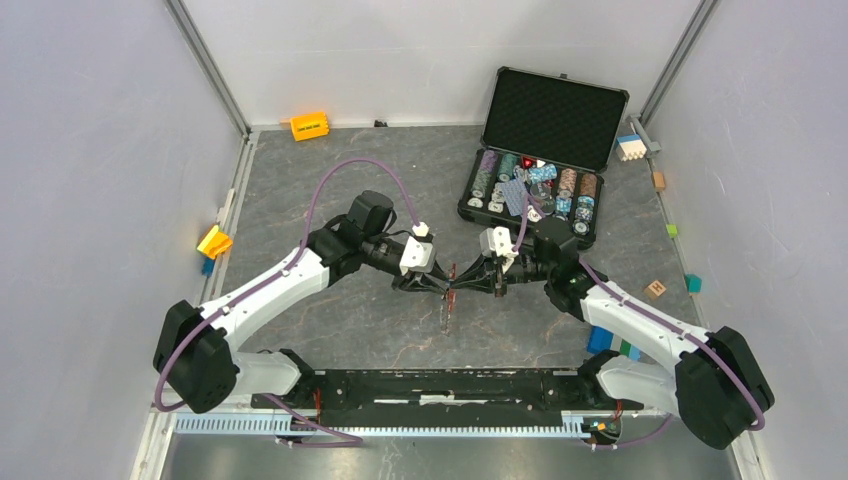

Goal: Put the keys on the keyring

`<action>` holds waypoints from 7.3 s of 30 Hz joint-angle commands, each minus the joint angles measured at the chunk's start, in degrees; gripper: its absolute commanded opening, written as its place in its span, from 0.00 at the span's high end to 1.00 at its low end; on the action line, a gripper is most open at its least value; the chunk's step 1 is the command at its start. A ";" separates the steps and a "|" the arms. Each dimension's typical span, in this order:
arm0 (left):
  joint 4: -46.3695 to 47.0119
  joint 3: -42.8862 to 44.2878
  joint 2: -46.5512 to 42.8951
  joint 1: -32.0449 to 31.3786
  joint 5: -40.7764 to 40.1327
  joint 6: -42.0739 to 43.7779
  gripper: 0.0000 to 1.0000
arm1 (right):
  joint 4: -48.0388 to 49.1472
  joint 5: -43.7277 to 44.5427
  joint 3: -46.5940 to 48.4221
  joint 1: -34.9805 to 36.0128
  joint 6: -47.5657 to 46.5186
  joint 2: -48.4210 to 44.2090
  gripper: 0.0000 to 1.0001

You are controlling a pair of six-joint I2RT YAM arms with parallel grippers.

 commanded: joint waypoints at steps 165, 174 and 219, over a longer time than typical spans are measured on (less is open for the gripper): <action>-22.29 19.42 -3.43 -14.82 -33.26 -10.62 0.66 | 21.42 -0.56 -3.56 -3.68 16.81 -5.16 1.00; -7.06 8.59 -8.66 -14.45 -29.42 -6.40 0.62 | 34.83 -3.48 -5.99 -4.76 27.53 -4.61 1.00; -7.36 13.00 -1.44 -14.40 -27.93 -15.23 0.98 | 39.05 -1.83 -8.19 -5.37 29.31 -5.31 1.00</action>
